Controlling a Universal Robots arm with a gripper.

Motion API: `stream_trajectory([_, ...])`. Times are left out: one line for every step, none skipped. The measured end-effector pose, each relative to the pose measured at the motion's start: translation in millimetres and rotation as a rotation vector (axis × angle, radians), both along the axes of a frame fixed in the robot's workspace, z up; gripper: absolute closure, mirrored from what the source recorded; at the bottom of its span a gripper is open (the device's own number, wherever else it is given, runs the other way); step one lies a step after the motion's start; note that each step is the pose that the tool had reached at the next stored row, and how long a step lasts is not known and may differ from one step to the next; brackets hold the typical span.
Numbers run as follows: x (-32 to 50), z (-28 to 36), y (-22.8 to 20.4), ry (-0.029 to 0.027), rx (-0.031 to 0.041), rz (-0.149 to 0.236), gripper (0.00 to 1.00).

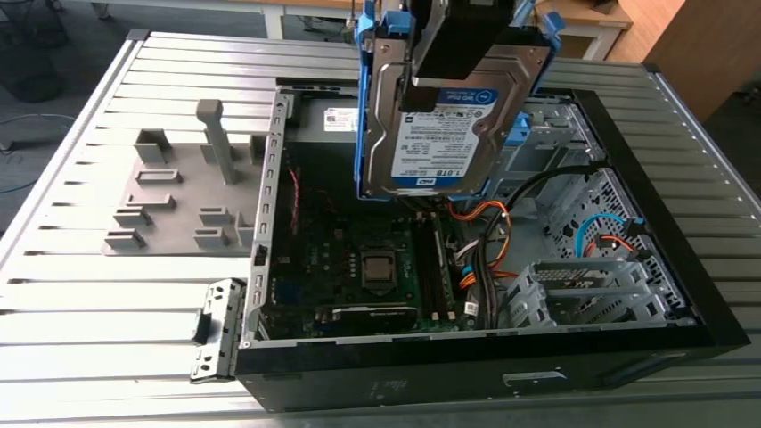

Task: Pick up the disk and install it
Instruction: 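Pick up the disk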

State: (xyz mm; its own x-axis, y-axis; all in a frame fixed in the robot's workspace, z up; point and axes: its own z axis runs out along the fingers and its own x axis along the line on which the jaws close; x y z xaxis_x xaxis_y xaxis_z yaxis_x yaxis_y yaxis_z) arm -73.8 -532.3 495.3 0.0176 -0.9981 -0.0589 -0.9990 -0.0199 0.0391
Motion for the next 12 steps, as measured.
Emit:
stream_trajectory([0.0,0.0,-0.6,0.0000,0.0000,0.000,0.64])
stream_trajectory([0.0,0.0,-1.1,0.0000,0.0000,0.000,0.64])
stream_trajectory([0.0,0.0,-1.7,0.0001,-0.0001,0.000,0.64])
stream_trajectory([0.0,0.0,-2.3,0.0000,0.0000,0.000,0.64])
stream_trajectory([0.0,0.0,-2.9,0.0000,0.0001,0.000,0.64])
stream_trajectory([0.0,0.0,-3.4,0.0000,0.0000,0.000,0.64])
stream_trajectory([0.0,0.0,-4.0,0.0000,-0.0001,0.000,0.64])
stream_trajectory([0.0,0.0,-4.6,0.0000,0.0000,0.000,0.64])
stream_trajectory([0.0,0.0,-5.2,0.0000,0.0001,0.000,0.64])
stream_trajectory([0.0,0.0,-5.8,0.0000,0.0000,0.000,0.64])
stream_trajectory([0.0,0.0,-6.4,0.0001,-0.0001,0.000,0.64])
stream_trajectory([0.0,0.0,-7.0,0.0000,-0.0001,0.000,0.64])
